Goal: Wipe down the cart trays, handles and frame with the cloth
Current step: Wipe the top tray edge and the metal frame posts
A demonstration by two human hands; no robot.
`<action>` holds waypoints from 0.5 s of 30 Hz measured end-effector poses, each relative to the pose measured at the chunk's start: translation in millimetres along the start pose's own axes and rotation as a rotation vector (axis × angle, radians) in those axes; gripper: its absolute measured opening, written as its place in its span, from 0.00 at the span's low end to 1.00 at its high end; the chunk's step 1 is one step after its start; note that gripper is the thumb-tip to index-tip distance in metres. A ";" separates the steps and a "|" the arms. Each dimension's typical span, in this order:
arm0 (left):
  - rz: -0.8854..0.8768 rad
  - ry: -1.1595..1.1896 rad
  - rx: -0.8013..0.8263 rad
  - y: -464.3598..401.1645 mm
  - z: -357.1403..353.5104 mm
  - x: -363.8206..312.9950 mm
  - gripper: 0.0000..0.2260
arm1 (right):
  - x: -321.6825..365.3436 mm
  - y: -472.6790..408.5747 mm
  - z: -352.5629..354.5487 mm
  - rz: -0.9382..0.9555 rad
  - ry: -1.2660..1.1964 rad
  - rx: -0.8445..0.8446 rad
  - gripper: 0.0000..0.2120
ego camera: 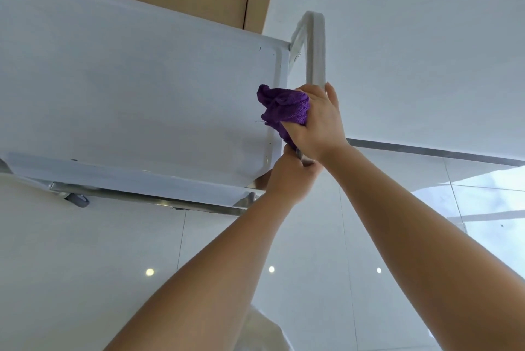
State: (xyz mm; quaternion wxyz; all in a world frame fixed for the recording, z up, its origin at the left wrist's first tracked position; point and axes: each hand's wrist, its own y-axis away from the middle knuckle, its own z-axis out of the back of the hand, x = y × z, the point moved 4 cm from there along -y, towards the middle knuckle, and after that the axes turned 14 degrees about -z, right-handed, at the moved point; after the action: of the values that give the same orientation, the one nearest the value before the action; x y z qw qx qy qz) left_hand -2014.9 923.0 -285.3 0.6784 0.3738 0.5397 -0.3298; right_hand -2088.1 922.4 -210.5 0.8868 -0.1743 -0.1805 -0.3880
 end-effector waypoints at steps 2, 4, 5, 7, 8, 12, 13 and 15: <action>0.006 0.017 0.018 15.1 7.1 3.2 0.12 | 8.5 14.1 -2.0 -0.014 0.009 -0.009 0.25; 0.002 0.016 0.031 32.2 15.8 6.7 0.12 | 18.1 29.9 -5.5 -0.030 0.025 -0.017 0.26; -0.005 0.010 0.032 41.1 20.3 8.9 0.11 | 23.4 38.3 -6.9 -0.040 0.033 -0.023 0.26; -0.014 0.007 0.028 61.4 28.8 12.0 0.10 | 33.8 56.0 -9.8 -0.066 0.045 -0.035 0.26; -0.018 0.008 0.025 72.4 33.3 12.7 0.10 | 39.1 64.7 -11.6 -0.077 0.049 -0.042 0.26; -0.037 -0.003 0.023 111.3 53.1 18.5 0.09 | 59.4 97.5 -18.3 -0.106 0.062 -0.090 0.26; -0.031 -0.004 0.032 120.6 58.0 20.2 0.08 | 64.3 105.4 -19.9 -0.111 0.056 -0.096 0.25; -0.012 -0.001 0.044 141.6 67.9 22.7 0.06 | 74.6 123.0 -23.6 -0.110 0.052 -0.107 0.25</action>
State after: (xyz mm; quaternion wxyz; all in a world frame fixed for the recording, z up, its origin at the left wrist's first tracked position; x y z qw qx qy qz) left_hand -1856.8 934.6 -276.7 0.6683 0.3851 0.5341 -0.3461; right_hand -1944.1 943.6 -217.9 0.8581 -0.2010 -0.1457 -0.4495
